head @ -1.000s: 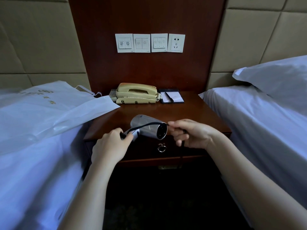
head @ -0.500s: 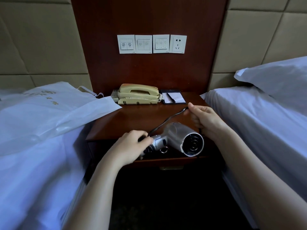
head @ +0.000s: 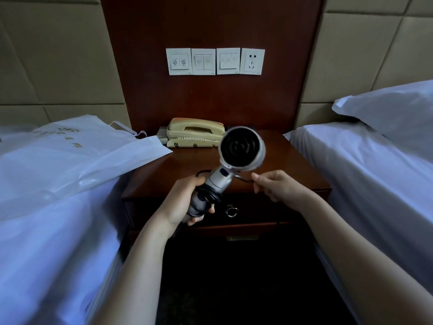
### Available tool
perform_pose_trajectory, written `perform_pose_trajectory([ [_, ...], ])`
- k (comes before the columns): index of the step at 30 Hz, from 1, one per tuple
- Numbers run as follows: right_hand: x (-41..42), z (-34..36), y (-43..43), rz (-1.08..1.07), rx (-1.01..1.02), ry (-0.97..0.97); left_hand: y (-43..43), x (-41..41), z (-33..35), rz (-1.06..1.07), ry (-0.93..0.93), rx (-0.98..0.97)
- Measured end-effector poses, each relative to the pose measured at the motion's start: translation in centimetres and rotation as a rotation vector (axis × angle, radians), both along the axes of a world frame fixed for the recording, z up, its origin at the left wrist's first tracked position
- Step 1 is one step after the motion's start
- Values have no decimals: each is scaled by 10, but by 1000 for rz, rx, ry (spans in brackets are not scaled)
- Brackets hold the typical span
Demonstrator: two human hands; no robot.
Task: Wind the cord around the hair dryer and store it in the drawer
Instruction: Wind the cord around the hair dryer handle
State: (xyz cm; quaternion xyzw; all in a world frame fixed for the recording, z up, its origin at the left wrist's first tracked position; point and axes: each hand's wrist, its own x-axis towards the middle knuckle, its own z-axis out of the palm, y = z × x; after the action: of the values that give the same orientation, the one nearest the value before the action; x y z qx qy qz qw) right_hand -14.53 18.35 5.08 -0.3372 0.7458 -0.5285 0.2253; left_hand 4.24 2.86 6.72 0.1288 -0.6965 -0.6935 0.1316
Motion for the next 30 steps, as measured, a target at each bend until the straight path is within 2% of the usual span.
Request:
perform_pose_trajectory([
  [7,24,16,0,308,342,62,-14,-10,-6,205,16,329],
  [11,48,52,-2,407,446,278,-17,-14,-6,342,23,388],
  [14,66,79,-4,438,448,507,-16,-12,-7,502,52,166],
  [16,74,91,-3,431,400,544,-15,-10,-10,554,53,-46],
  [21,83,104,-4,367,284,691,-22,-6,-22,522,-60,-579],
  [26,84,107,-3,116,196,858,-7,-4,-13,466,-109,-801],
  [30,86,107,-5,43,185,940,6,2,-3,334,-156,-873],
])
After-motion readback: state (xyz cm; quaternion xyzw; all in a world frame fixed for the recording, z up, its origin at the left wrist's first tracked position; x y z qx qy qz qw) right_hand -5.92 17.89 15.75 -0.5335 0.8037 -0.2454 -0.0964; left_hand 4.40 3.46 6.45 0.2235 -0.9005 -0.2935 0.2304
